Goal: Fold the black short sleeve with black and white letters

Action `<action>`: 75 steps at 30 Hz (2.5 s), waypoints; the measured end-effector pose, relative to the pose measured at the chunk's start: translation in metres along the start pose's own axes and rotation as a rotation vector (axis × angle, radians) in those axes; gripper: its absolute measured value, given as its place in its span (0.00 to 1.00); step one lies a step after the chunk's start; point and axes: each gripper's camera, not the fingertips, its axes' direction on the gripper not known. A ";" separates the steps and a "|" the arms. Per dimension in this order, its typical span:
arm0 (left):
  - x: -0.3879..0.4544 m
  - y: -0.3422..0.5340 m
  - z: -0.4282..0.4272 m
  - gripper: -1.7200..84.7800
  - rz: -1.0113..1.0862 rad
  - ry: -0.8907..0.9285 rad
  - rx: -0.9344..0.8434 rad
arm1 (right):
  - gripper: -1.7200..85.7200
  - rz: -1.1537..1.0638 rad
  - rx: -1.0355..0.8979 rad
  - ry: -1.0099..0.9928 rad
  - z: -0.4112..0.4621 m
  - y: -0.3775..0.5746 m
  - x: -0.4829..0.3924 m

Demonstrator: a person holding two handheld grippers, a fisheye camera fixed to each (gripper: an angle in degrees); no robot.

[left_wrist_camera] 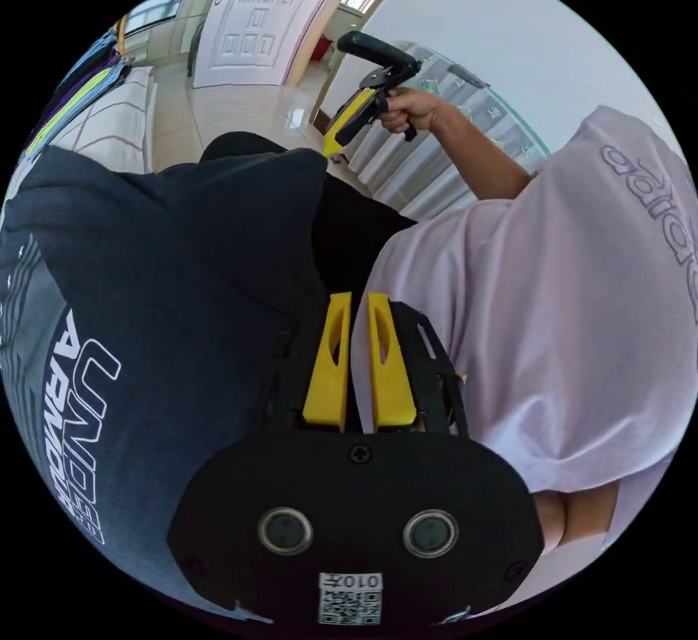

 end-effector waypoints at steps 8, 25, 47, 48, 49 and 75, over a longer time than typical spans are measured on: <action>-0.084 0.096 -0.100 0.06 -0.226 -0.319 0.175 | 0.04 -0.024 0.138 0.116 -0.033 -0.004 -0.008; -0.467 0.196 -0.361 0.14 -0.776 -1.062 0.459 | 0.11 -0.083 0.627 0.228 -0.135 -0.220 0.034; -0.866 0.211 -0.397 0.05 -0.932 -0.841 0.427 | 0.16 0.098 0.586 0.193 -0.149 -0.387 0.115; -0.864 0.210 -0.398 0.04 -0.910 -0.847 0.439 | 0.16 0.140 0.570 0.205 -0.150 -0.393 0.118; -0.860 0.208 -0.401 0.03 -0.856 -0.847 0.464 | 0.16 0.155 0.568 0.207 -0.152 -0.396 0.119; -0.854 0.173 -0.440 0.02 -0.814 -1.057 0.309 | 0.06 0.112 0.426 0.542 -0.190 -0.474 0.057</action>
